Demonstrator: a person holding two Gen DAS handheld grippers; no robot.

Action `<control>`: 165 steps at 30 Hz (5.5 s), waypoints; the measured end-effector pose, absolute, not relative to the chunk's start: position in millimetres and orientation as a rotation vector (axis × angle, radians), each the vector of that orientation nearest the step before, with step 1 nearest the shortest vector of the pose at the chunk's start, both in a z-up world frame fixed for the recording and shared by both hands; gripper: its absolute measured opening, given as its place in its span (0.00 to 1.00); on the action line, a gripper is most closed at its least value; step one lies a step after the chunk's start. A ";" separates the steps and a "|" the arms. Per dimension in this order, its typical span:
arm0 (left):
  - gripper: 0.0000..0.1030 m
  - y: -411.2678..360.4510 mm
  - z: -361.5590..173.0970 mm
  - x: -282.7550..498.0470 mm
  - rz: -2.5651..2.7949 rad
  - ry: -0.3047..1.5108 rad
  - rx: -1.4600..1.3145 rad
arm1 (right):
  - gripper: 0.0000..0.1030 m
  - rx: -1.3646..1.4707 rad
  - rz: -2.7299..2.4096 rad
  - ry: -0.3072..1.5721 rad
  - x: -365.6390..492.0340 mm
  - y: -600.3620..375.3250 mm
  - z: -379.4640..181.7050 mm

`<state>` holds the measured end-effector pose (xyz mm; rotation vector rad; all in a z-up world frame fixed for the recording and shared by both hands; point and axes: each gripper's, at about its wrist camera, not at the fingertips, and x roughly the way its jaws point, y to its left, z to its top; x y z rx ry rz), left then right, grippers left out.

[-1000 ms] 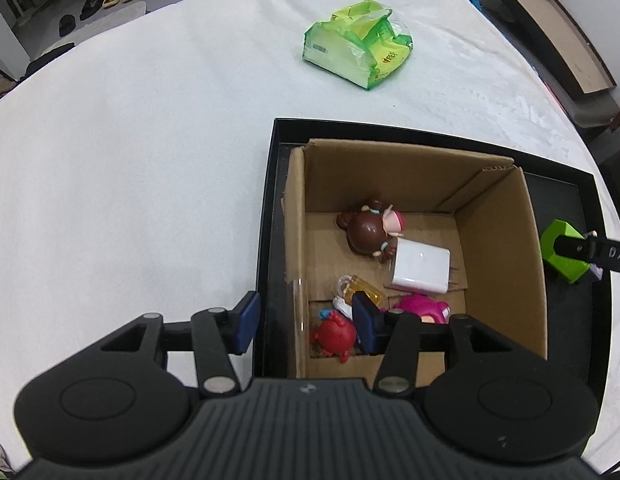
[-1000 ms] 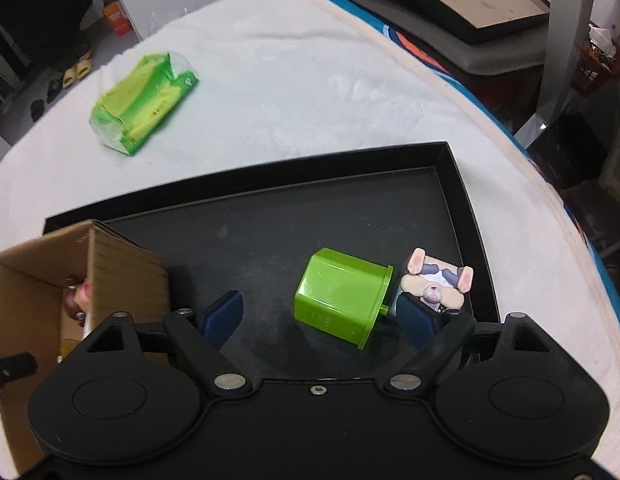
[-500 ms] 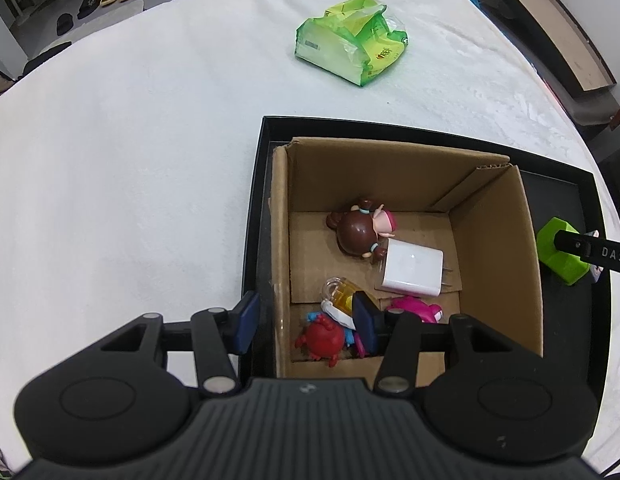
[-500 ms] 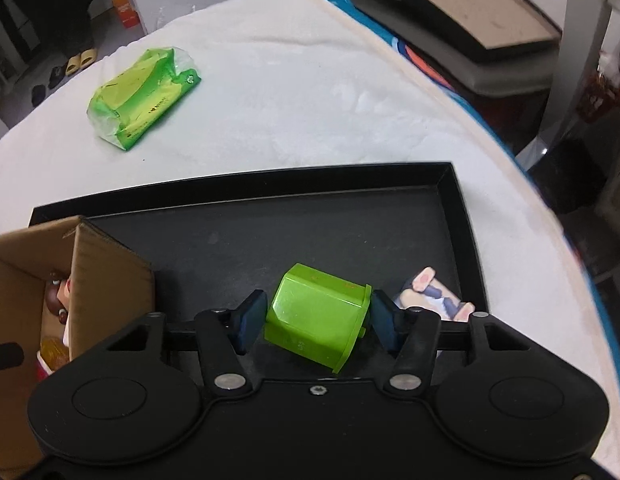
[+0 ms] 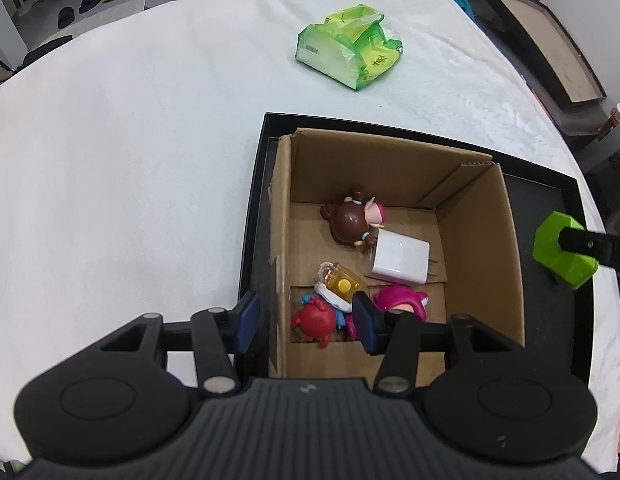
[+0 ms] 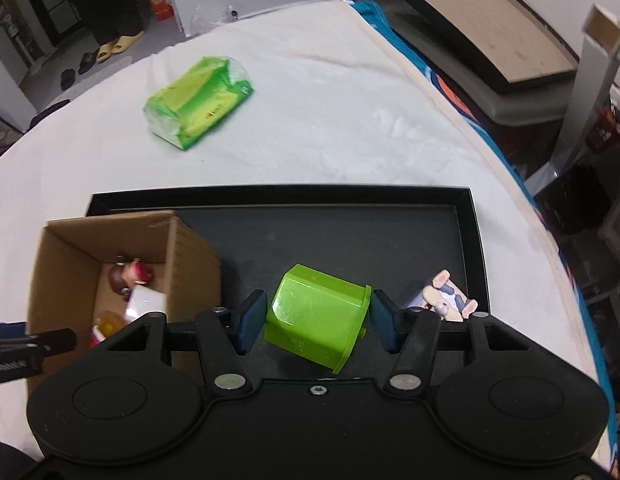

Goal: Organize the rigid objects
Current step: 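Carry the green cube with the right gripper and drop it into the box, then reach the right gripper to the lavender bunny cube and grasp it, then carry the lavender bunny cube with the right gripper and release it into the box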

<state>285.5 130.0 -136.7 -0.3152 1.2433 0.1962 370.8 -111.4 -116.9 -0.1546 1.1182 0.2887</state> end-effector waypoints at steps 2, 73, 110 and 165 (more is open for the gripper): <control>0.48 130.2 -135.0 280.8 0.194 1.239 -0.319 | 0.53 -0.164 0.298 1.107 368.6 -105.0 -108.9; 0.26 137.7 -136.2 270.0 0.171 1.225 -0.341 | 0.69 -0.022 0.251 1.096 361.5 -154.1 -117.3; 0.45 126.2 -149.2 310.6 0.247 1.265 -0.271 | 0.43 0.054 0.144 1.182 398.7 -190.3 -202.7; 0.13 140.3 -148.4 228.4 0.125 1.219 -0.378 | 0.42 -0.149 0.489 1.162 273.4 -24.2 -114.0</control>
